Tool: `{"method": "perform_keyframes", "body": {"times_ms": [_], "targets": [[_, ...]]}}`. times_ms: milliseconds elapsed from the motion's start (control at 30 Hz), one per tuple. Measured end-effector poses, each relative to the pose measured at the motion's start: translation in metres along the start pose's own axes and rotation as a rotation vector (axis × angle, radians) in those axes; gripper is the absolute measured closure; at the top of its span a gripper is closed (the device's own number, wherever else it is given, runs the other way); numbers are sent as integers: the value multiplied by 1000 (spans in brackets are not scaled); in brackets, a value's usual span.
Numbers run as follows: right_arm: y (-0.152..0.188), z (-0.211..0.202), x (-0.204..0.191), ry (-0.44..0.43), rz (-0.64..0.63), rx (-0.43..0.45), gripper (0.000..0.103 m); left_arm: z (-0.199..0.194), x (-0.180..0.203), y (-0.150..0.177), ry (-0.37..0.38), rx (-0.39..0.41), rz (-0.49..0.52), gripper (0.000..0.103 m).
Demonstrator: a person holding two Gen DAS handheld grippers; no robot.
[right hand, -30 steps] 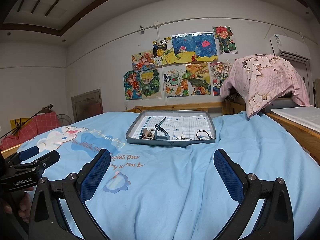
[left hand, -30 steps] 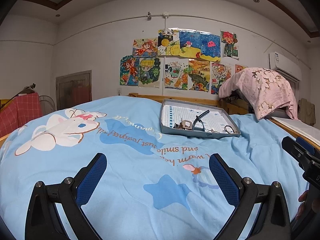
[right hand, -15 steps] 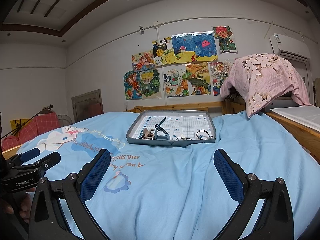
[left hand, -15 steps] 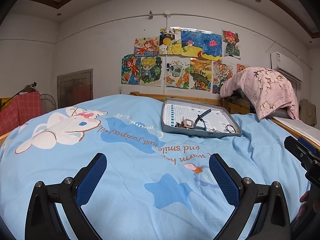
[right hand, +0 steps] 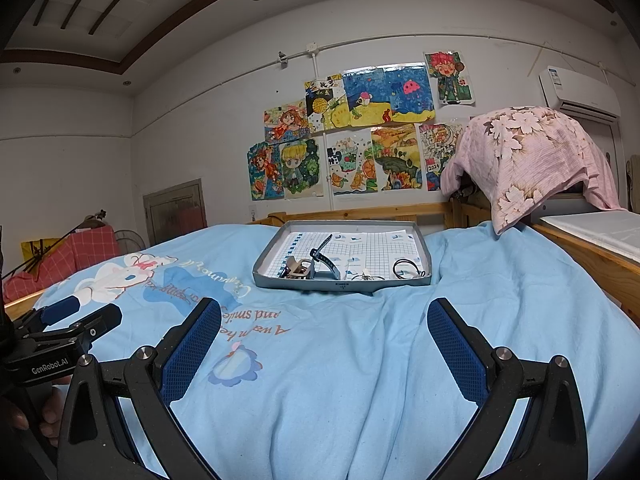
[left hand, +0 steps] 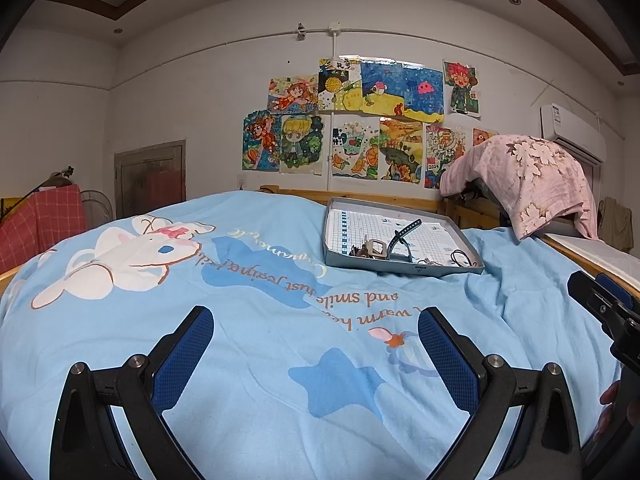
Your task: Organize jewelry
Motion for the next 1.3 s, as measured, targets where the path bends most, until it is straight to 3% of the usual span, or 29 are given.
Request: {"method": "perform_keyframes", "body": {"times_ms": [1300], "targets": [[0,0,-1,1,2,-1,2,-1,8,-3,28,10,43,0]]}}
Point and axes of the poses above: each gripper's, at about its wrist camera, not at the fingertips, and z roughly the way its jaws point, x to its right, y to its underside, the point moved 8 cm from there along z, roughly the way its jaws point, and after that the axes turned 9 degrees about -y, right-handed, at the moved point
